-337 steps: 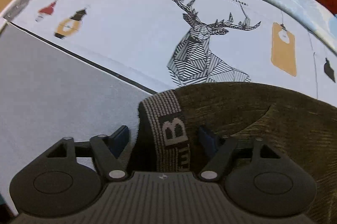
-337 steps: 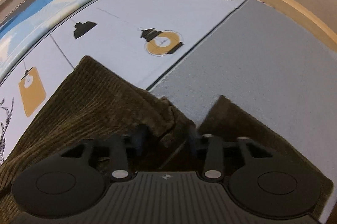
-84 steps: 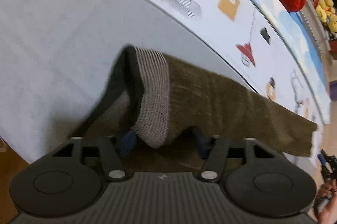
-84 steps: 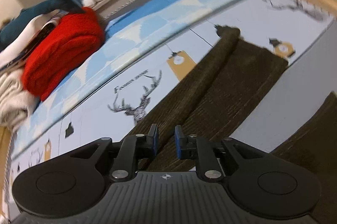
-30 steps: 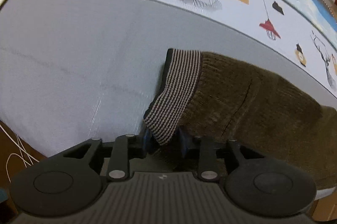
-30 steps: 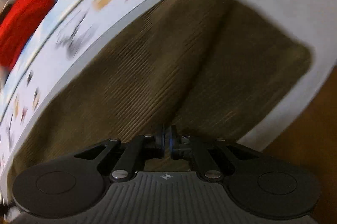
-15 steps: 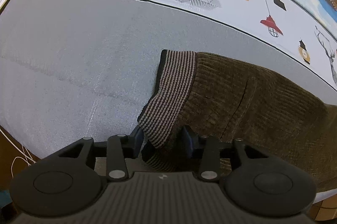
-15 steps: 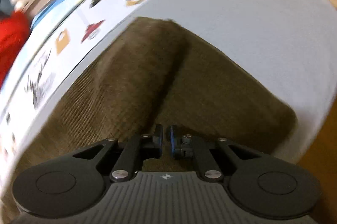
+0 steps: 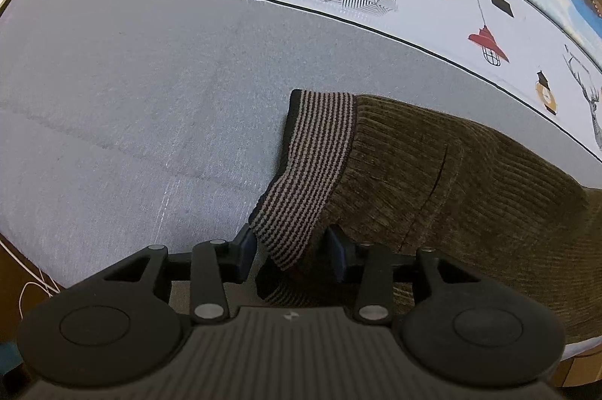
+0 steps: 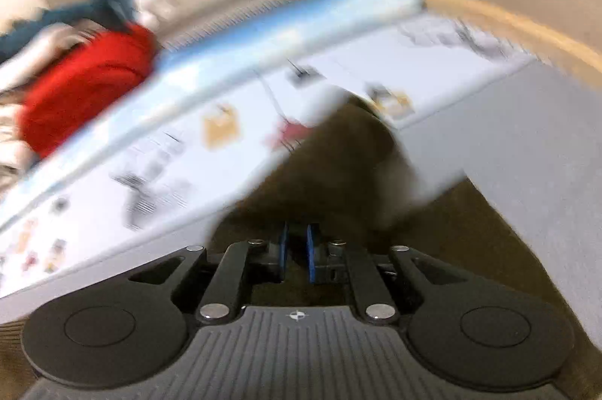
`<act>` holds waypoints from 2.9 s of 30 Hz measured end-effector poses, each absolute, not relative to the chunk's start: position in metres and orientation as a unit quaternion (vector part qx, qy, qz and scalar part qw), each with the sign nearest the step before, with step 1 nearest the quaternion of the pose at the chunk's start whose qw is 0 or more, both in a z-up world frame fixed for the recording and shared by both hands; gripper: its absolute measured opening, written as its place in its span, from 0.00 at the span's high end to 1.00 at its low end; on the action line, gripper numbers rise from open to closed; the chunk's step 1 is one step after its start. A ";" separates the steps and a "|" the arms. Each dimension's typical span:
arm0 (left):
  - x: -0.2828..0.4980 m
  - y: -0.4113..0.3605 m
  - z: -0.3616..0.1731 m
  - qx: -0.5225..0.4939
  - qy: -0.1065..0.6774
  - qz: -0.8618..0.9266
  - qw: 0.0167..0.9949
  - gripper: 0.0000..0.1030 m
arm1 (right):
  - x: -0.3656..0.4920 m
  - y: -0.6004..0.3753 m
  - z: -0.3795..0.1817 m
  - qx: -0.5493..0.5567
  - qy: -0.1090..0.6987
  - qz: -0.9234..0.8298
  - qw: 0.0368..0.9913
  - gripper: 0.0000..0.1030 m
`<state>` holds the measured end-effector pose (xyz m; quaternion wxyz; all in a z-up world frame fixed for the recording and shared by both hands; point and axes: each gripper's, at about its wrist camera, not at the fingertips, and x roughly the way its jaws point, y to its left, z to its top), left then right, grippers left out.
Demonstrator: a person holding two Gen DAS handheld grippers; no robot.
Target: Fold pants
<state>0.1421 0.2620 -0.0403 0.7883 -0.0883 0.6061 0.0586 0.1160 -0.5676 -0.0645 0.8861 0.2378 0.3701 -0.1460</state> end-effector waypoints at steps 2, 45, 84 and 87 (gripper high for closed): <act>0.143 0.261 -0.041 -0.086 0.606 0.057 0.788 0.55 | 0.116 -0.576 -0.072 0.273 0.375 -0.147 0.874 0.82; 0.106 0.241 -0.041 -0.058 0.619 0.008 0.783 0.71 | -0.041 -0.642 -0.072 0.410 0.435 -0.358 0.717 0.89; 0.135 0.159 -0.042 0.118 0.584 -0.045 0.802 0.47 | 0.217 -0.259 0.018 0.118 0.439 0.213 0.865 0.78; 0.135 0.158 -0.055 0.145 0.596 -0.048 0.788 0.47 | 0.227 -0.227 0.005 0.114 0.474 0.244 0.838 0.77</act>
